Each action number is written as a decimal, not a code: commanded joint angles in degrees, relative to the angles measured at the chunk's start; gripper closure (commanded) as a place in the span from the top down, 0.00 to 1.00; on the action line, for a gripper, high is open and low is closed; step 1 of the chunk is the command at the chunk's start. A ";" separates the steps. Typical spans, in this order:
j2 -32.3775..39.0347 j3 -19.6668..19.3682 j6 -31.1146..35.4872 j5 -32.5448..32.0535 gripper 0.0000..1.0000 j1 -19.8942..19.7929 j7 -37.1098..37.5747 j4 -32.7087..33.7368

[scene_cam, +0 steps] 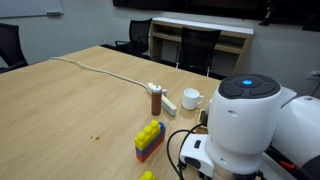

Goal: Remove the blue building block from on top of the green building block and put it on the table

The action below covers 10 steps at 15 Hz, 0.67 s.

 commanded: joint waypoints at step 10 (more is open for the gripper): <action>-2.74 2.76 -2.53 5.04 1.00 -2.99 -1.89 0.11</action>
